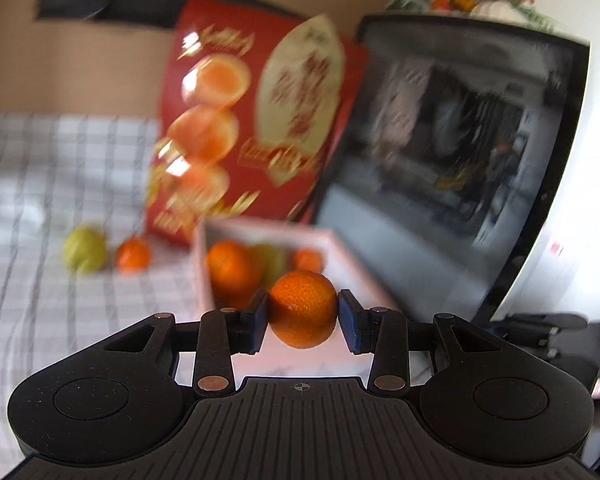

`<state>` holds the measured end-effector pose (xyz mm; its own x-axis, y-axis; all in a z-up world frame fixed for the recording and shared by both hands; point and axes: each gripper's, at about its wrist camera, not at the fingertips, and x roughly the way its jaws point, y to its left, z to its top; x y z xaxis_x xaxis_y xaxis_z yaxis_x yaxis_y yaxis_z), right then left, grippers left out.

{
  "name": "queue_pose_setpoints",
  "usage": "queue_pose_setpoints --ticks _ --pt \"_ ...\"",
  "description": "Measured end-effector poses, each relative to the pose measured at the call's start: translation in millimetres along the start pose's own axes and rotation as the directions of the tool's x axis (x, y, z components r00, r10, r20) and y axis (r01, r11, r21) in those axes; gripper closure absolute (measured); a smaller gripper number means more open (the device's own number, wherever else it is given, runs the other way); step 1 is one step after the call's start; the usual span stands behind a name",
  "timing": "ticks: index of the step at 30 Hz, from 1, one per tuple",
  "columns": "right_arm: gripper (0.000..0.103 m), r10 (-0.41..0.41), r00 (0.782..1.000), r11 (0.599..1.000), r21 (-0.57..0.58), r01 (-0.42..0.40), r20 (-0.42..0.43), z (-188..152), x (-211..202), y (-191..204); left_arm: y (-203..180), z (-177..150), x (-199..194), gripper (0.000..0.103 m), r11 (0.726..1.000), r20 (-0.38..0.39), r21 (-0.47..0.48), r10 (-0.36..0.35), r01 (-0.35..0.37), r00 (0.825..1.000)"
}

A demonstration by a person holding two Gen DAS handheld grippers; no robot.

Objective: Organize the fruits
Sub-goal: 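Lower both held mandarins into the pink box and open both grippers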

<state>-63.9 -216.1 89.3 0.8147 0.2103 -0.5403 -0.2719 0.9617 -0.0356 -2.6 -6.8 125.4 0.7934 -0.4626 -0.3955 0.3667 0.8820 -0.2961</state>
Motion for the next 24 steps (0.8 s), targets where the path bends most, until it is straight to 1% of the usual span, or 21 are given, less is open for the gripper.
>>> queue_pose_setpoints --ticks 1,2,4,7,9,12,15,17,18,21,22,23,24 --pt "0.073 -0.005 1.0 1.0 0.001 0.005 0.027 10.3 -3.2 -1.5 -3.6 13.5 5.4 0.06 1.0 0.009 0.005 -0.008 0.008 1.0" --pt "0.073 -0.006 0.999 1.0 -0.001 0.006 0.051 18.6 -5.4 -2.8 -8.4 26.9 12.2 0.06 1.0 0.023 0.018 0.0 -0.001 1.0" --pt "0.073 -0.017 0.995 1.0 -0.009 0.018 0.095 38.8 -5.2 -3.0 -17.3 50.7 26.7 0.06 0.998 0.052 0.047 0.033 -0.036 0.998" --pt "0.073 -0.046 0.993 0.999 -0.015 0.048 0.112 65.7 8.3 -2.2 -23.0 73.2 51.7 0.06 0.998 0.045 0.043 0.033 -0.035 0.998" --pt "0.073 -0.077 0.992 0.997 -0.021 0.079 0.101 78.6 22.6 -2.2 -24.2 78.0 69.5 0.06 0.999 0.009 0.023 0.026 -0.027 1.0" --pt "0.073 -0.089 0.994 0.996 -0.013 0.09 0.067 87.9 45.1 -3.8 -25.1 78.5 90.9 0.06 0.999 -0.031 0.017 0.031 -0.03 0.999" --pt "0.073 -0.086 0.996 0.996 0.009 0.086 0.034 88.1 58.5 -7.8 -26.0 73.3 102.5 0.06 0.999 -0.053 0.028 0.039 -0.038 0.998" --pt "0.073 -0.084 0.996 0.996 0.018 0.084 0.022 87.3 64.7 -10.2 -27.5 69.4 106.0 0.06 0.998 -0.066 0.055 0.043 -0.04 0.997" --pt "0.073 -0.083 0.996 0.996 0.02 0.083 0.019 86.3 67.0 -10.9 -29.2 67.7 107.0 0.06 0.996 -0.066 0.076 0.058 -0.053 0.996" --pt "0.073 -0.082 0.996 0.997 0.015 0.082 0.016 82.6 71.0 -11.1 -35.6 64.0 105.3 0.06 0.985 -0.024 0.139 0.105 -0.101 0.994" --pt "0.07 -0.078 0.997 0.997 0.01 0.078 0.016 81.6 72.0 -10.9 -37.2 63.7 104.0 0.06 0.982 -0.014 0.152 0.118 -0.114 0.993" --pt "0.062 -0.077 0.997 0.997 0.007 0.077 0.015 80.2 72.5 -10.6 -38.5 63.6 102.5 0.06 0.979 -0.004 0.161 0.126 -0.124 0.992" --pt "0.058 -0.078 0.997 0.997 0.005 0.077 0.015 78.9 73.1 -10.0 -39.4 63.7 101.1 0.06 0.977 0.004 0.17 0.13 -0.128 0.992"
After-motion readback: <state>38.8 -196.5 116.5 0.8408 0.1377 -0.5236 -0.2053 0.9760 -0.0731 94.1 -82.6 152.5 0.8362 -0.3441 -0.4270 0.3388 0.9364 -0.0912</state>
